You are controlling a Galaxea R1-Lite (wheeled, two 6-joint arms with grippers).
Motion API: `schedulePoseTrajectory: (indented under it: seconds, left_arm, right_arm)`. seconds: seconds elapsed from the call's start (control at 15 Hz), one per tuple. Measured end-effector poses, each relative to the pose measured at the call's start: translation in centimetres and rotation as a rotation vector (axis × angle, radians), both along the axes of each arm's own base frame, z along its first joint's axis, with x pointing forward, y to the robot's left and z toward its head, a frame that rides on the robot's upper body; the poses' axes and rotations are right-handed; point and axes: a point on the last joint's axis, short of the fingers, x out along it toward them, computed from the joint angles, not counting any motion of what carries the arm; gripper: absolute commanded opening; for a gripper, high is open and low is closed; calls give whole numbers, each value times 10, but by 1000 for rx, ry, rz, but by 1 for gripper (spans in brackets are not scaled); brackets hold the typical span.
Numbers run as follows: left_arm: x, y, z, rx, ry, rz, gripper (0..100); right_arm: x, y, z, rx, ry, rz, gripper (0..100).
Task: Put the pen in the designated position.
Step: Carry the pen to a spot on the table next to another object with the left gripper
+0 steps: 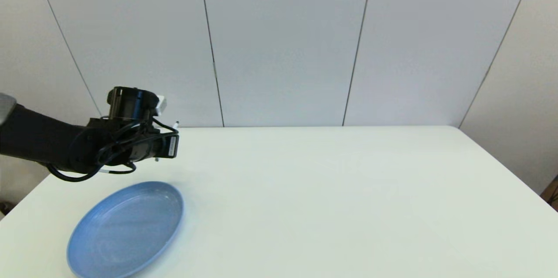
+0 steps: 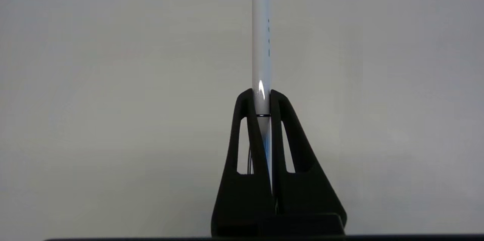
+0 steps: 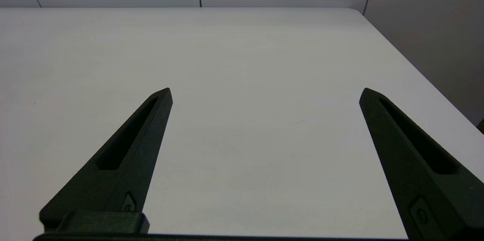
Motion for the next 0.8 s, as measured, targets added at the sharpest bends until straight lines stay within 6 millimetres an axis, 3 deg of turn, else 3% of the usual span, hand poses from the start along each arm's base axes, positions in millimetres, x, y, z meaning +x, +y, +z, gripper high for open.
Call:
schedulePoseTrajectory:
  seconds: [0.8]
  left_arm:
    - [13,-1,-38,89,118,-52,0]
  right_arm:
    - [0,0,0,0,0,0,100]
